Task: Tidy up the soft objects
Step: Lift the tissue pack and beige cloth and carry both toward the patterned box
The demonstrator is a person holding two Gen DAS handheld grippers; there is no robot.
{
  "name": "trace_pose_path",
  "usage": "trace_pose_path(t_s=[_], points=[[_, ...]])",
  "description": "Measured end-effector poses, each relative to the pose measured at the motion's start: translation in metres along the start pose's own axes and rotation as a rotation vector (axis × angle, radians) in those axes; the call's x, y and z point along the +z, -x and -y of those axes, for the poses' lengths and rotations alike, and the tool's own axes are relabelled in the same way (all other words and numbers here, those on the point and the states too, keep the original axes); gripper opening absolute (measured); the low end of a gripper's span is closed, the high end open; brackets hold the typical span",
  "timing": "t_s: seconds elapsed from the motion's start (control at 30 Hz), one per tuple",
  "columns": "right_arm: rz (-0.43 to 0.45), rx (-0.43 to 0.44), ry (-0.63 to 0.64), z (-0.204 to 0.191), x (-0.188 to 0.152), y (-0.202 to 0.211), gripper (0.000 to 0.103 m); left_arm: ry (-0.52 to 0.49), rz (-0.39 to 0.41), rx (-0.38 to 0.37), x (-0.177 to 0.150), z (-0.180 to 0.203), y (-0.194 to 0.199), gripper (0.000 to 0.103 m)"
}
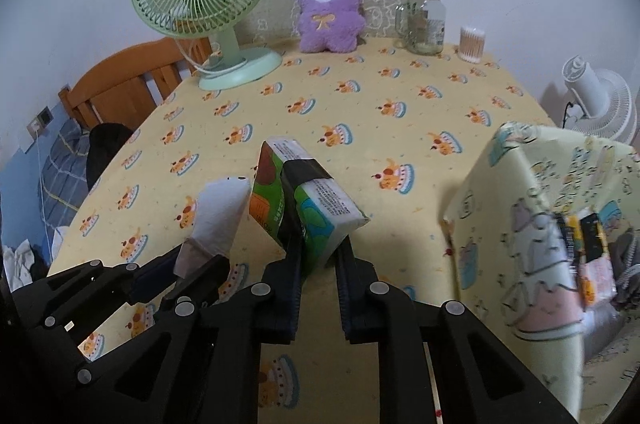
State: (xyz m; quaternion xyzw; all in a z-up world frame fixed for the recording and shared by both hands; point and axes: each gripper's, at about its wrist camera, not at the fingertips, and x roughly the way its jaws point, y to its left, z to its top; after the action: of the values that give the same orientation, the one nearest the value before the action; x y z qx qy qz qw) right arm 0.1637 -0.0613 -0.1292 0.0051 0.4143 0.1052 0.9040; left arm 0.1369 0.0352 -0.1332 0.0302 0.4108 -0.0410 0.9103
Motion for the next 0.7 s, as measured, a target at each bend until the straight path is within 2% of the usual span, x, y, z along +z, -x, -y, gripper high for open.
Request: trace_pose_path(t_s=[0.47,0.7], points=[[0.091,0.009,0.008,-0.001,0.009,0.051,0.018,0.013,0.087,0.003,0.007,0.007,0.049,0.016],[0.134,0.03,0.029,-0.004,0.014,0.074,0.018,0.012,0.134,0.032,0.012,0.01,0.072,0.016]])
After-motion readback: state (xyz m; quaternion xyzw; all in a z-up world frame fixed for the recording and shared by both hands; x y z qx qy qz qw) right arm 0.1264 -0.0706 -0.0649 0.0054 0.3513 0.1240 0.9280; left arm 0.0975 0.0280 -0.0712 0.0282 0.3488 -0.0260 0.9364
